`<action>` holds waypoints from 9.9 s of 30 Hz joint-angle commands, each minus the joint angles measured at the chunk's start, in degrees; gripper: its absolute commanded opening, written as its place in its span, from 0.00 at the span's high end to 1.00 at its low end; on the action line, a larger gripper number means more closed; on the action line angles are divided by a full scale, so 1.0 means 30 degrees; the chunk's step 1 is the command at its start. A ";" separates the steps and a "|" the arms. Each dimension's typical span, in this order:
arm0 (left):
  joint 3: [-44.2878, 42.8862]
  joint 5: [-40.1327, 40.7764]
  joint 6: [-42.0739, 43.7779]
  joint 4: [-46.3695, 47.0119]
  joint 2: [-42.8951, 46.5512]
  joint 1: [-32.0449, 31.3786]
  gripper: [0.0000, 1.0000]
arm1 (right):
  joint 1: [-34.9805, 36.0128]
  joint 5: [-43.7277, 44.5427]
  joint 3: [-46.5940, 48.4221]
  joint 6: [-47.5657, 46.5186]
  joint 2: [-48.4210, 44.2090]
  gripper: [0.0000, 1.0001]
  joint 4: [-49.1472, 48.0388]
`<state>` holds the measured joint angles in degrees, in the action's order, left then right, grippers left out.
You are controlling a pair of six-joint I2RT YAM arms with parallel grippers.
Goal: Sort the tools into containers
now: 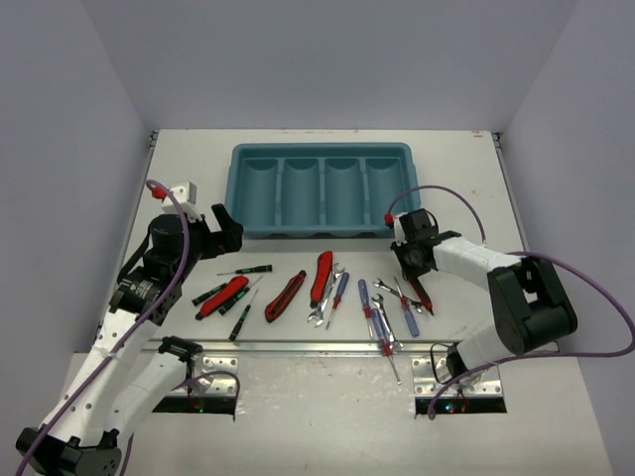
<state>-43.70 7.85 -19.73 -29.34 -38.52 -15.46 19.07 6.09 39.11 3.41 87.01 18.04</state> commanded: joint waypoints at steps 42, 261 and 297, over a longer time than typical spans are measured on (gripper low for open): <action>0.0036 -0.0566 0.0279 0.0962 -0.0521 -0.0207 0.00 | 0.0081 0.3364 1.8948 0.4866 0.5747 0.01 0.2245; -0.8053 1.1771 -0.6583 -0.0797 -0.8414 -1.0362 0.00 | 0.0548 -0.0059 0.5033 0.7870 -0.3276 1.00 -0.2183; -0.0452 0.7144 -2.2375 -0.7951 -0.9513 -0.0822 0.03 | -0.1053 -0.3176 0.8467 0.5536 -0.1897 0.10 -0.0782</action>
<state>-46.78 31.01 -83.16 -56.58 -69.65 -18.63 15.92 -0.37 64.86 20.88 81.08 19.21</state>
